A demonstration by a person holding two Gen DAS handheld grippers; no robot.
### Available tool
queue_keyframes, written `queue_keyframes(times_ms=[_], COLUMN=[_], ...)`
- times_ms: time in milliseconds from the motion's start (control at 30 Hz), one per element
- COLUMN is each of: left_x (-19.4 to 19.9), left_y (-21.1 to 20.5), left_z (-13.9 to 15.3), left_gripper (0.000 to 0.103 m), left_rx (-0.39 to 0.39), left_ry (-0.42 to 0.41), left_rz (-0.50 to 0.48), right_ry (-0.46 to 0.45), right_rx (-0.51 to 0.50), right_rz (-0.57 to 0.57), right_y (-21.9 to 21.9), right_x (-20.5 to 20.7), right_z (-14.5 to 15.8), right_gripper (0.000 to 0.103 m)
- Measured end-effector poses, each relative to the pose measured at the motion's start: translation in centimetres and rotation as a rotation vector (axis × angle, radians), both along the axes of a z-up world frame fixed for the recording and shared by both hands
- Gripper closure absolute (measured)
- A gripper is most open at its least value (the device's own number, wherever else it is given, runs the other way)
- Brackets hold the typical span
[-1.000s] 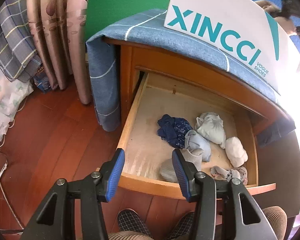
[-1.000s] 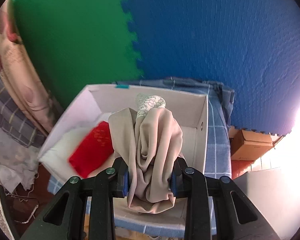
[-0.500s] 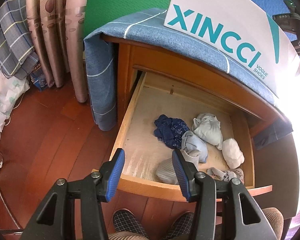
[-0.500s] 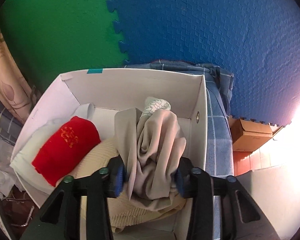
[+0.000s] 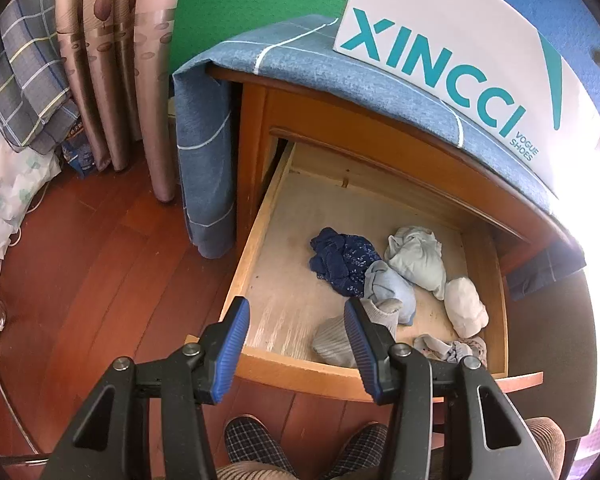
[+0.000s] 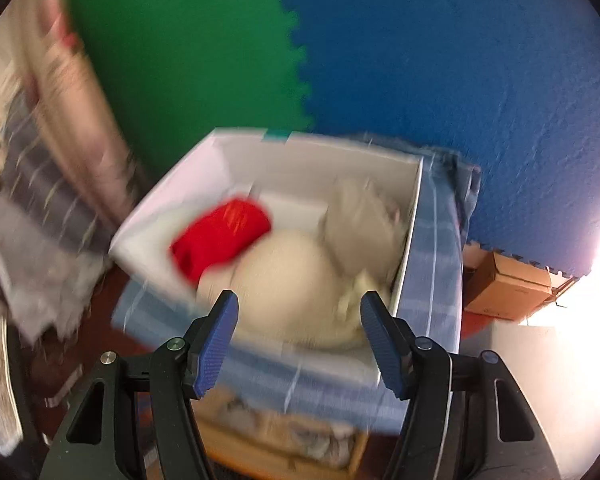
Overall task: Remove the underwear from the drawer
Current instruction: 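Move the open right tool back down into the drawer toward the socks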
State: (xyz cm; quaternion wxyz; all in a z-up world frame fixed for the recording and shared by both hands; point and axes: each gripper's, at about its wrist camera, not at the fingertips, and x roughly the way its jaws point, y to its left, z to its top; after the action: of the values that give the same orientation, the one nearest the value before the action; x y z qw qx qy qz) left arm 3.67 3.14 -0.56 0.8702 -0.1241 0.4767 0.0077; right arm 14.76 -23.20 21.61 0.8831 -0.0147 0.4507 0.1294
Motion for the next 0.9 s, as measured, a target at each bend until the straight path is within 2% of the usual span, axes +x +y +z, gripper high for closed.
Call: queue_keyframes(times_ms=[233, 367, 700, 900], left_x=[0.1, 0.2, 0.3, 0.4], left_y=[0.3, 0.3, 0.1, 0.3], left_z=[0.0, -0.1, -0.1, -0.3], left_gripper=[0.053, 0.053, 0.053, 0.053], left_rx=[-0.021, -0.027, -0.036, -0.060], left_ry=[0.011, 0.015, 0.014, 0.020], left_rz=[0.010, 0.010, 0.010, 0.009], right_ry=[0.212, 0.342, 0.619, 0.694], right_rx=[-0.052, -0.119, -0.154, -0.161], right_rz=[0.098, 0.126, 0.048, 0.008], right_y=[-0.1, 0.3, 0.5, 0.4], right_x=[-6.3, -8.4, -7.4, -5.7], right_z=[-5.8, -10.9, -23.8, -28.8], right_gripper=[0.042, 0.042, 0.042, 0.040])
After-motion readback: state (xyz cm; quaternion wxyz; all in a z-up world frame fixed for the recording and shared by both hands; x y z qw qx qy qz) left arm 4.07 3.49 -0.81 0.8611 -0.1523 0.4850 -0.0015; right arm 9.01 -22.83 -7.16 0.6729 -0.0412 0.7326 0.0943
